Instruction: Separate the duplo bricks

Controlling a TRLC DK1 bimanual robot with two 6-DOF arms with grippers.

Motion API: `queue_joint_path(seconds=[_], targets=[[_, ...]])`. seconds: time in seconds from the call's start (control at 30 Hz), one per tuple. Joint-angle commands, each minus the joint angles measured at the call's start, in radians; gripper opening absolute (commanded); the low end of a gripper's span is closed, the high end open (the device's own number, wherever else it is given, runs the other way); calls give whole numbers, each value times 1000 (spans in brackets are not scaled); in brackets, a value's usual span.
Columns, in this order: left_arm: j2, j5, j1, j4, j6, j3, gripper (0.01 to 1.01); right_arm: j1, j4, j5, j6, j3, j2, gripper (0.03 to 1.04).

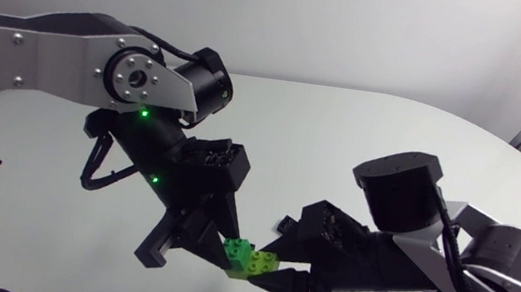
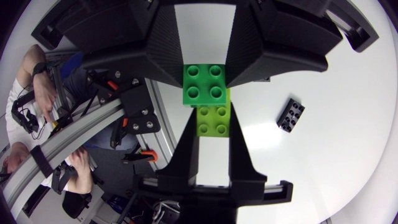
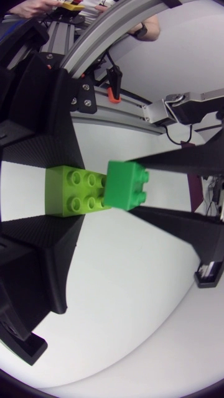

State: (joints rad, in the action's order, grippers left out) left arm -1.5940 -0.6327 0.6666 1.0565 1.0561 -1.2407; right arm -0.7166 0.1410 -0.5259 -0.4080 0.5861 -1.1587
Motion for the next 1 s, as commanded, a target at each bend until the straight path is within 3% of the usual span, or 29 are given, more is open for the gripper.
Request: queue_joint_path(seconds=[0.0, 0.2, 0.53, 0.7, 0.97], targets=[[-17, -39, -7, 37, 36, -49, 259, -3, 3, 24, -5, -28, 4, 251], [-32, -19, -33, 20, 42, -45, 259, 0, 11, 53, -2, -34, 24, 251], [-161, 360, -93, -323, 30, 158, 259, 154, 3, 76, -6, -40, 44, 251], [-236, 456, -87, -426, 18, 201, 259, 172, -83, 116, -3, -28, -53, 252], [-268, 501, -84, -469, -5, 219, 266, 183, -190, 161, -8, 57, -269, 252]])
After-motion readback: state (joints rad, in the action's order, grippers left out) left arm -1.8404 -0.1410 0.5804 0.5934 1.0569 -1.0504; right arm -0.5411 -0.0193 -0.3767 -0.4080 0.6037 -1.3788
